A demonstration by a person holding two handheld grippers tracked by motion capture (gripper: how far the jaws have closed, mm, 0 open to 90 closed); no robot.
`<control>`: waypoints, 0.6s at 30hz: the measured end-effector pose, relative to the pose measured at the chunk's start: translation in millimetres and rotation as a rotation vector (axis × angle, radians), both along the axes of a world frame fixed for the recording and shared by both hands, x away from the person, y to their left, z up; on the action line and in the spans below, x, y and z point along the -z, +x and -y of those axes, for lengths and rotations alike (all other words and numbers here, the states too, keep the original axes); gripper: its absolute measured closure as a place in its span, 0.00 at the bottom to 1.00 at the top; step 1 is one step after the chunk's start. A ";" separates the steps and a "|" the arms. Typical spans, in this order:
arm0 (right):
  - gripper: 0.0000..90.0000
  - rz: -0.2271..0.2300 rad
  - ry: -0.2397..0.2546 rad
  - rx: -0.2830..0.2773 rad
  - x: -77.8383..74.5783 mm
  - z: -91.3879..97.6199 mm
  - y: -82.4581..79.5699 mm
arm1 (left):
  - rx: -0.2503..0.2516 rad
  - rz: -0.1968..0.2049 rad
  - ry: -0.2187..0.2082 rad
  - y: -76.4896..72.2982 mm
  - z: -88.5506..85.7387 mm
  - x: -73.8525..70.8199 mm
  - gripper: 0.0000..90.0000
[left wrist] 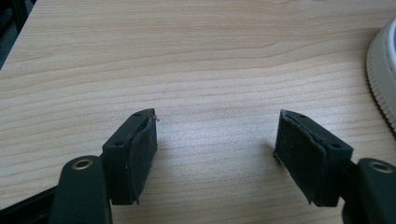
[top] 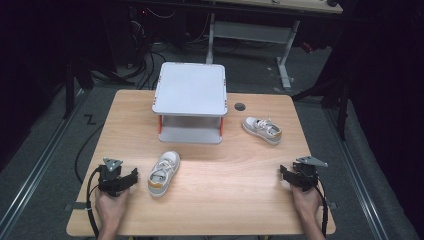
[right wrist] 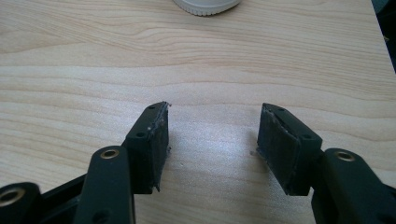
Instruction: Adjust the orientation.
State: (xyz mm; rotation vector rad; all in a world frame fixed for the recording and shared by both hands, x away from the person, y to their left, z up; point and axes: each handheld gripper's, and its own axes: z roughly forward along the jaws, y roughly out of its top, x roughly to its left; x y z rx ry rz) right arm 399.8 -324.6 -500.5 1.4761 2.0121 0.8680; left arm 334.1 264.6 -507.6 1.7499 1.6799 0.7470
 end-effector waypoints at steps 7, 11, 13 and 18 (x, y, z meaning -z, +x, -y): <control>0.47 -0.001 -0.001 -0.003 0.1 -0.2 0.0 | -0.002 0.001 -0.002 -0.1 0.1 0.0 0.33; 0.46 0.000 -0.002 -0.007 0.1 -0.1 0.2 | 0.003 0.001 -0.002 0.2 0.0 0.0 0.33; 0.46 0.001 -0.002 -0.008 0.2 -0.1 0.3 | 0.014 -0.001 0.000 0.7 -0.3 0.0 0.33; 0.46 0.001 -0.003 -0.010 0.2 0.0 0.3 | 0.039 0.003 0.005 0.5 -1.8 -0.7 0.39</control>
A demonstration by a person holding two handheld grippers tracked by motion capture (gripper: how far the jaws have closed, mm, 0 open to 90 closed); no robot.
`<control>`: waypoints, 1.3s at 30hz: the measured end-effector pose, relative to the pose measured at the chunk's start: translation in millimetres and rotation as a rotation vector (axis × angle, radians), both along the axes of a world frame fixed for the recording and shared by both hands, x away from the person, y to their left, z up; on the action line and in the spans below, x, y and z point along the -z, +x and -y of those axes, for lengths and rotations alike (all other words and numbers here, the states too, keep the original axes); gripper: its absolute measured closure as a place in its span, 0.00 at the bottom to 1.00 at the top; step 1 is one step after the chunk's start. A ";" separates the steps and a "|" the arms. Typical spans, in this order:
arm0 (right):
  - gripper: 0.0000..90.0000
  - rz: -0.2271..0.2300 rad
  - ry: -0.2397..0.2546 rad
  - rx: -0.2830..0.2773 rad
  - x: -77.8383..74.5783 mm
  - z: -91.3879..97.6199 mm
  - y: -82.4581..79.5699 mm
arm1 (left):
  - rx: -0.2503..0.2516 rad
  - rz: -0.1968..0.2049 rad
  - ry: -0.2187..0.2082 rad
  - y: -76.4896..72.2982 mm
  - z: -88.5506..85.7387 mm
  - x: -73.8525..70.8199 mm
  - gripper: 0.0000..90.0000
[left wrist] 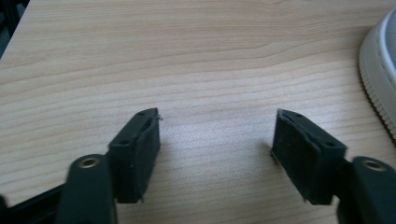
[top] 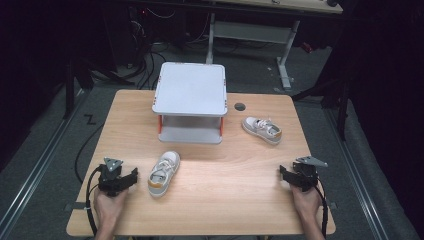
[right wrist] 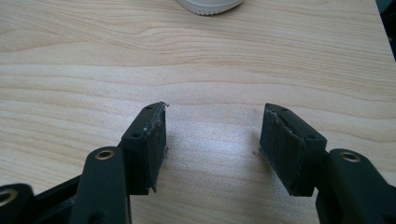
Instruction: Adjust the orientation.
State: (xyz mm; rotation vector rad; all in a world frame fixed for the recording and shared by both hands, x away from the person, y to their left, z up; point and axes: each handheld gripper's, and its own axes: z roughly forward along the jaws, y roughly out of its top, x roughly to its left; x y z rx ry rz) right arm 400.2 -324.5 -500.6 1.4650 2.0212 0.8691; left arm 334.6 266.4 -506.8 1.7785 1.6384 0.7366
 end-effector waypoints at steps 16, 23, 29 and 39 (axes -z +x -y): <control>0.45 -0.004 0.003 0.004 0.0 -0.5 -0.4 | 0.039 0.024 -0.147 -19.3 -0.3 -22.7 0.51; 0.44 -0.003 0.002 0.003 0.0 -0.5 -0.4 | 0.126 0.063 -0.157 -32.2 13.2 -47.3 0.53; 0.44 -0.004 0.002 0.003 0.0 -0.5 -0.5 | 0.201 0.058 -0.138 -33.0 29.0 -57.2 0.53; 0.44 -0.003 0.001 0.002 0.0 -0.5 -0.7 | 0.304 -0.038 -0.093 -12.4 56.5 -52.3 0.57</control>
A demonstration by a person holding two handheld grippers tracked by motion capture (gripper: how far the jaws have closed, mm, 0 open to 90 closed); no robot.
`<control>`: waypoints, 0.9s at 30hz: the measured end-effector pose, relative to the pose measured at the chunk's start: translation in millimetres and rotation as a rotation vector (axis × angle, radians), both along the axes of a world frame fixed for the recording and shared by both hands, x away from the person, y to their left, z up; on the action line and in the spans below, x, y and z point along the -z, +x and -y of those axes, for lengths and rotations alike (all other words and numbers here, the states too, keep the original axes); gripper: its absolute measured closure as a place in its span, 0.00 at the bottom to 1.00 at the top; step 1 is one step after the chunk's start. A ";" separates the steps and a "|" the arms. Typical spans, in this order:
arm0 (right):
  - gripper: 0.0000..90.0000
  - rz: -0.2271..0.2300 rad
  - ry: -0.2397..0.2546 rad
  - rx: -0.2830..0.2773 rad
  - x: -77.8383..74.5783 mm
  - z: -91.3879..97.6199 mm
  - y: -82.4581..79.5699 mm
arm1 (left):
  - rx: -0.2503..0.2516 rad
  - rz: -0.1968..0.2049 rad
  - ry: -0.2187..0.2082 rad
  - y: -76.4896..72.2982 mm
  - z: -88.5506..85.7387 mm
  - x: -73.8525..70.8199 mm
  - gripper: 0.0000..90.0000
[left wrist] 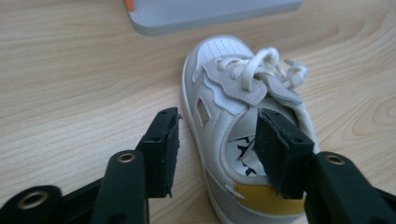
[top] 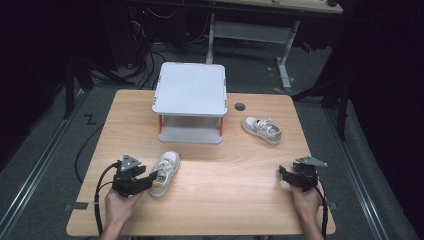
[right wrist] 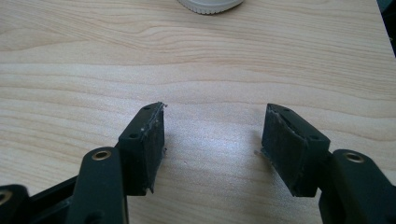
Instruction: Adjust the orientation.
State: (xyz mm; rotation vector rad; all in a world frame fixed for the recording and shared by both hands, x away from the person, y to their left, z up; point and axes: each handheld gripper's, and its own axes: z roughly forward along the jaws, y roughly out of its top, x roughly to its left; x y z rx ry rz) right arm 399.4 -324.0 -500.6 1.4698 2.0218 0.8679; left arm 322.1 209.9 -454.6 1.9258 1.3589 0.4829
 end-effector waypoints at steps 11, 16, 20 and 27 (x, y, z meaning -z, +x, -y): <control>0.43 -0.001 0.001 0.000 0.0 -0.1 -0.1 | 0.013 -0.028 0.019 10.6 6.5 8.0 0.75; 0.43 -0.001 0.001 -0.001 0.0 -0.1 -0.1 | -0.009 -0.008 0.054 8.2 6.4 6.2 0.83; 0.43 -0.002 0.001 -0.001 0.0 -0.2 -0.1 | -0.028 0.006 0.049 6.3 4.3 5.7 0.90; 0.42 -0.003 0.001 -0.002 0.0 -0.3 -0.1 | -0.032 -0.003 0.026 8.5 10.6 1.3 0.94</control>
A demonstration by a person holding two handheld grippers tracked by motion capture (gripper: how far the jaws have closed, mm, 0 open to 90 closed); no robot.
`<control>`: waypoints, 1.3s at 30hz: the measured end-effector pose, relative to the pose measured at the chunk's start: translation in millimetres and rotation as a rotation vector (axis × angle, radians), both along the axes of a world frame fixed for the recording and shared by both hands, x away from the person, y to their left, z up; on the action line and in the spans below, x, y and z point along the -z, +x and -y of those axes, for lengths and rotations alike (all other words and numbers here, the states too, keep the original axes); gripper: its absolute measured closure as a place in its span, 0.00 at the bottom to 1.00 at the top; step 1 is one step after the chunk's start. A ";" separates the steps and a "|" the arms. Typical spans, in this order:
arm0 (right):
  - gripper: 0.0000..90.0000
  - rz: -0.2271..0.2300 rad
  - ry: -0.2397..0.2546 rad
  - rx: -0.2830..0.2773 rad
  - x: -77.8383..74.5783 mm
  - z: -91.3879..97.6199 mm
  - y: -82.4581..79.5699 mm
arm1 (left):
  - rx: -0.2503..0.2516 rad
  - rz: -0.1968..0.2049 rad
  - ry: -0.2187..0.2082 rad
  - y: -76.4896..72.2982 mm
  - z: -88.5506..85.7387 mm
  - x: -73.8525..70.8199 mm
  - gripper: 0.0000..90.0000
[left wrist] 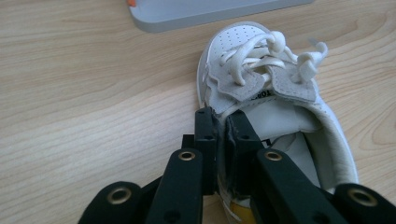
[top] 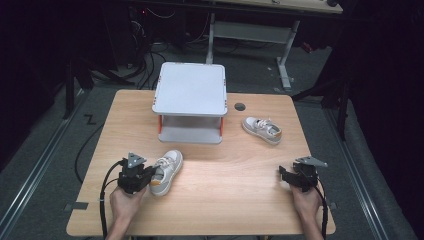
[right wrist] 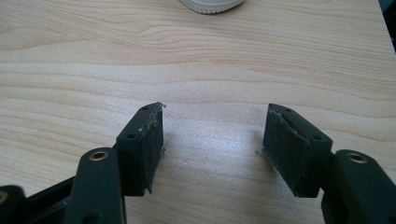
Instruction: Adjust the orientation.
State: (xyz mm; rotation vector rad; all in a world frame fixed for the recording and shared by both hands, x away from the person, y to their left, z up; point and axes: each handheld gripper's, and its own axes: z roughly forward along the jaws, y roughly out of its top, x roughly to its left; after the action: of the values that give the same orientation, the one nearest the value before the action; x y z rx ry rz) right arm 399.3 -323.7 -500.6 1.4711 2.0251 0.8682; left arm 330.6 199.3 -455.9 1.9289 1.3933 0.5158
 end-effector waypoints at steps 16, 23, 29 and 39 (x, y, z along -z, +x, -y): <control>0.41 0.000 0.001 -0.004 0.0 0.1 0.1 | 0.062 -0.006 -0.005 25.6 57.3 -18.5 0.94; 0.41 -0.001 0.001 -0.004 0.0 0.0 0.1 | 0.070 -0.027 0.034 39.9 85.3 -16.2 0.94; 0.41 -0.001 0.000 -0.005 0.0 0.0 0.0 | 0.067 -0.039 0.060 47.8 105.3 -12.8 0.93; 0.41 -0.001 0.000 -0.005 0.0 -0.1 0.0 | 0.110 -0.067 0.063 51.0 123.3 -11.3 0.90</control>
State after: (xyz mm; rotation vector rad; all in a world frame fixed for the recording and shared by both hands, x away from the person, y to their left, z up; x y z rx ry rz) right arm 399.3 -323.7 -500.7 1.4675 2.0308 0.8691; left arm 381.6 76.0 -444.5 2.0779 1.3168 0.4518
